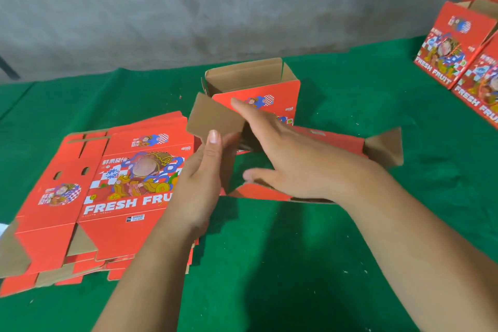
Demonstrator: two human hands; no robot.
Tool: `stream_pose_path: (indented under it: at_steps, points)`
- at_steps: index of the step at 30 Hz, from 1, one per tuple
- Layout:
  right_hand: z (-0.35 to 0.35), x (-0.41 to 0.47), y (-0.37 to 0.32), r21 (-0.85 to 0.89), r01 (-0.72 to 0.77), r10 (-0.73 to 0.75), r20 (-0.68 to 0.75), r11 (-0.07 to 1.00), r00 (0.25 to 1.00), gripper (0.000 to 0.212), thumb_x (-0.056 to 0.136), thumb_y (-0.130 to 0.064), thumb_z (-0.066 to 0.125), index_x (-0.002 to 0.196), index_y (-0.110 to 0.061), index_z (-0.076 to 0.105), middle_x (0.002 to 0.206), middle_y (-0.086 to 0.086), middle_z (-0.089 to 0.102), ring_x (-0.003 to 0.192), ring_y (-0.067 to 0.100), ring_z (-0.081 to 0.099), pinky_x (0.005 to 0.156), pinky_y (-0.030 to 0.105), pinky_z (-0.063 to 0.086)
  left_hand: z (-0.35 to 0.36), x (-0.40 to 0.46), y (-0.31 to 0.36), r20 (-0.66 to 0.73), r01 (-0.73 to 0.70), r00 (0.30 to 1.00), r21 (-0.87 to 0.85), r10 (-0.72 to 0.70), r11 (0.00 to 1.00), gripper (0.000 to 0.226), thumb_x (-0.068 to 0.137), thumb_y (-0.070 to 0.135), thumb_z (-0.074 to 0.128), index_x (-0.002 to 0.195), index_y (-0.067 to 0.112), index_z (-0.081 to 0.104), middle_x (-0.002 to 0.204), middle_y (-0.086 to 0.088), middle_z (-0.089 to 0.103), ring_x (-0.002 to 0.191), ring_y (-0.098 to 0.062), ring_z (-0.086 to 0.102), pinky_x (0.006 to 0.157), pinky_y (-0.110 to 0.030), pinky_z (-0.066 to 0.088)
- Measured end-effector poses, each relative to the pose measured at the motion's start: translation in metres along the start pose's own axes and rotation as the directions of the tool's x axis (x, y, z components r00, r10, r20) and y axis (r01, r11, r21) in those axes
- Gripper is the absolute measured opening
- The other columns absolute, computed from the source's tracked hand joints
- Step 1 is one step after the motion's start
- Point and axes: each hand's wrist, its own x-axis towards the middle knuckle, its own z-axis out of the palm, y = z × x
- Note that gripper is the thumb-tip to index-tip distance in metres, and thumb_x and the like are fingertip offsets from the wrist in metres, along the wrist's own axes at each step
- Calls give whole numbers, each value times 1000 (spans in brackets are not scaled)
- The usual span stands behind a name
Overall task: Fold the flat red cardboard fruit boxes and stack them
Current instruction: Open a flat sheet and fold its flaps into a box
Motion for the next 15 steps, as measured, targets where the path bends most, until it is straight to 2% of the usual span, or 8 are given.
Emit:
stream_pose_path:
  at_steps: [2,4,6,9,11,12,13,15]
  points:
    - [-4,-14,2,-114,-13,19,52,993,998,89,93,-49,66,161,-36,10,166,-9,22,152,13,22,123,32,23,0,2,-5,-43,70,996,-110,-76,991,47,96,55,49,121,27,76,121,4,76,111,-6,68,93,-35,54]
    - [-9,-25,10,-244,-105,119,46,964,992,59,95,-60,50,150,-39,40,154,-12,43,147,14,29,121,41,25,-4,6,-16,-72,112,990,-110,-120,988,26,99,39,59,114,30,78,111,2,79,92,-6,70,76,-29,57]
    - [-15,-34,22,-318,-231,255,36,920,966,46,97,-64,36,110,-32,65,116,-10,68,122,20,53,103,36,35,-9,7,-29,-168,134,976,-57,-141,989,23,103,20,62,120,28,75,110,7,79,86,-4,69,73,-25,58]
    - [-14,-42,38,-193,-393,424,162,899,891,51,97,-65,40,77,-22,57,72,-2,63,78,26,60,69,39,45,-15,5,-42,-320,119,943,61,-93,991,29,106,16,57,130,24,71,123,8,75,101,-2,68,95,-28,55]
    - [-10,-44,39,-186,-414,447,211,891,869,43,94,-71,42,99,-33,62,96,-7,70,98,28,63,82,39,51,-13,-3,-42,-335,78,940,13,-69,997,34,105,50,52,116,30,77,116,10,77,100,2,70,90,-25,56]
    - [-9,-42,39,-197,-441,478,219,876,851,51,89,-77,41,126,-45,56,128,-7,68,123,28,59,99,41,49,-12,-6,-41,-325,61,944,-13,-62,998,55,95,74,46,116,33,77,115,14,77,102,5,70,89,-24,55]
    - [-9,-37,40,-213,-463,506,245,860,827,70,84,-83,40,148,-56,34,157,-5,46,145,27,42,114,43,40,-12,-9,-41,-314,36,949,-1,-34,999,77,81,92,40,122,35,73,119,17,75,108,8,67,93,-22,52]
    - [-14,-27,43,-238,-513,565,294,824,771,94,79,-88,42,155,-59,-4,173,-3,0,159,25,7,126,47,19,-13,-12,-43,-254,-39,965,121,69,992,92,71,102,33,133,43,64,128,26,68,120,14,58,102,-18,47]
